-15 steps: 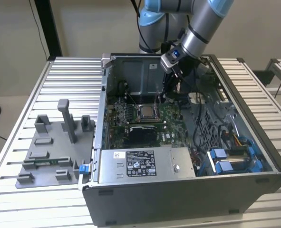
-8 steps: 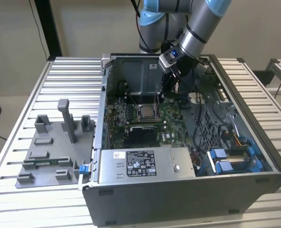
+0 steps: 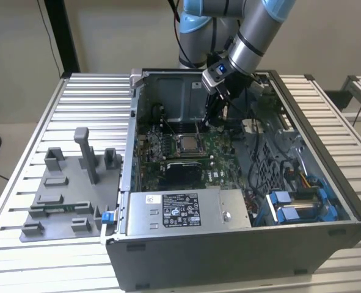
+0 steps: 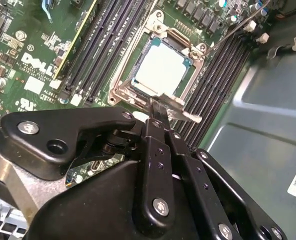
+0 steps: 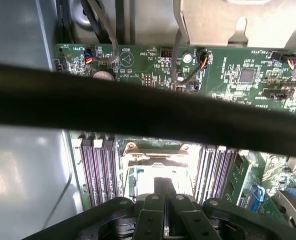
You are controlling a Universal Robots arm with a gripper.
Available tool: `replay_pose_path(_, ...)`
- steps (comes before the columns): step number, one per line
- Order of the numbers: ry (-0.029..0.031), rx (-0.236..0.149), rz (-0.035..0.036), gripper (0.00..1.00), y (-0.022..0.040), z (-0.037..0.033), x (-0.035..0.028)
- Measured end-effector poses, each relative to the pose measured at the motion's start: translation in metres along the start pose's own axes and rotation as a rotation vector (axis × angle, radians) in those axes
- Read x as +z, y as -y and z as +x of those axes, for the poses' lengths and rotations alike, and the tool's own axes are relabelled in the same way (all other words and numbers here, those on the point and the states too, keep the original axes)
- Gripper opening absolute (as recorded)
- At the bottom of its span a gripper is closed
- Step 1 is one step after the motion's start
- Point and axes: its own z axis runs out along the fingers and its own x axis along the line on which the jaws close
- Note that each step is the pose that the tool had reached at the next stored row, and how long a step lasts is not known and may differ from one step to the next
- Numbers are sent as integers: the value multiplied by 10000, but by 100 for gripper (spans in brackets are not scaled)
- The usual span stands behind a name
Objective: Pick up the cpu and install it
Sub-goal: 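Close the cpu cover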
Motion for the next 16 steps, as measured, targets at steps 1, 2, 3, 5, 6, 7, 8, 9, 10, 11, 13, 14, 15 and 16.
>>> replay_pose_path(1, 1, 0, 4, 0, 5, 0, 2)
replay_pose_path(2, 1, 1, 8, 0, 9, 0, 3)
replay_pose_path(3, 1, 0, 14, 0, 13, 0, 5)
replay_pose_path(5, 0, 0, 26, 0, 17, 0, 7)
replay_pose_path(6, 1, 0, 34, 0, 18, 0, 7)
replay_pose_path(7, 2, 0, 42, 0, 20, 0, 8)
replay_pose_path(8, 1, 1, 50, 0, 21, 0, 8)
replay_pose_path(9, 1, 1, 57, 0, 23, 0, 9)
replay_pose_path(10, 0, 1, 60, 0, 25, 0, 10)
replay_pose_path(11, -2, 2, 61, 0, 27, 0, 11)
replay_pose_path(13, -1, 0, 61, 0, 27, 0, 11)
replay_pose_path(14, -1, -1, 62, 0, 28, 0, 12)
replay_pose_path(15, -1, 0, 62, 0, 28, 0, 12)
replay_pose_path(16, -1, 1, 62, 0, 31, 1, 13)
